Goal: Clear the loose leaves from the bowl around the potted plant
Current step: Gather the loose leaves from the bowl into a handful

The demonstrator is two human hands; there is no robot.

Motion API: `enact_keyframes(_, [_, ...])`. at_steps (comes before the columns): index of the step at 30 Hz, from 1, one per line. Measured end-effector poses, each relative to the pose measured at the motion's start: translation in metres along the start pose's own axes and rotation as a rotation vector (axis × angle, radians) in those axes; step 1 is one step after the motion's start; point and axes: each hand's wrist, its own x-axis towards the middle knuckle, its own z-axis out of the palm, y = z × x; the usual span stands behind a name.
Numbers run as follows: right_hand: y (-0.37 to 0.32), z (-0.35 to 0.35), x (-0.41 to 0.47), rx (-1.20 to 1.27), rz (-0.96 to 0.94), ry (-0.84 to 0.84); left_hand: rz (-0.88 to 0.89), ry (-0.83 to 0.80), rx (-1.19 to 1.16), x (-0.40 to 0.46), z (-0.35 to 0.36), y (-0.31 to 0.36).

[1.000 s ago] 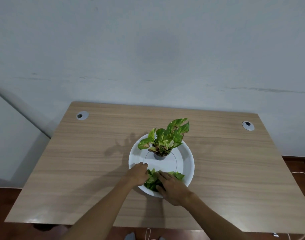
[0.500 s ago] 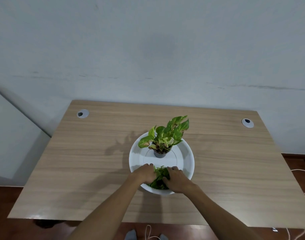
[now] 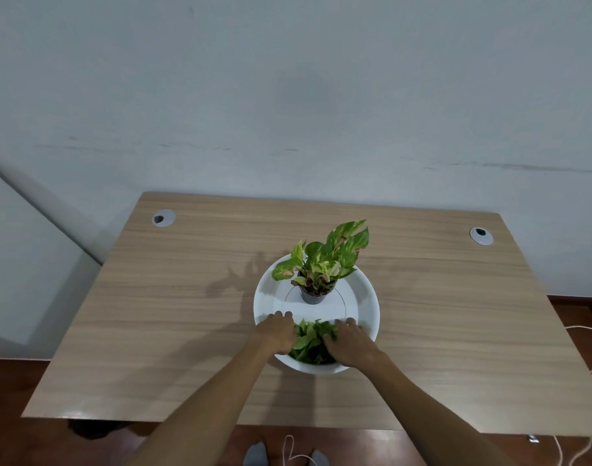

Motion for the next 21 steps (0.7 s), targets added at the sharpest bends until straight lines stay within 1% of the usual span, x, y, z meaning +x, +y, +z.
enact_keyframes(2, [-0.002,0.008,-0.006,-0.007,-0.008,-0.015,0.011,-0.066,-0.026,0.001,0.005,0.011])
enact_keyframes(4, [-0.002,0.007,-0.01,0.02,-0.018,-0.003,0.016,-0.071,-0.032,0.003,0.005,0.018])
enact_keyframes(7, [0.005,-0.007,-0.009,0.111,-0.013,0.04,0.003,0.08,0.006,0.008,0.0,0.015])
enact_keyframes(8, [0.008,-0.011,-0.008,0.106,-0.019,0.035,-0.003,0.087,0.022,0.009,0.0,0.014])
enact_keyframes(10, [0.01,-0.012,-0.004,0.081,-0.025,0.012,-0.005,0.001,0.051,0.014,0.004,0.013])
enact_keyframes(12, [0.007,-0.009,-0.001,0.077,-0.026,0.006,-0.029,-0.072,0.025,0.015,0.008,0.017])
enact_keyframes(17, [0.002,0.007,0.01,0.153,-0.018,-0.039,-0.112,-0.145,-0.175,0.015,0.018,0.024])
enact_keyframes(21, [0.005,0.023,0.014,0.154,-0.015,-0.063,-0.11,-0.166,-0.257,0.008,0.026,0.022])
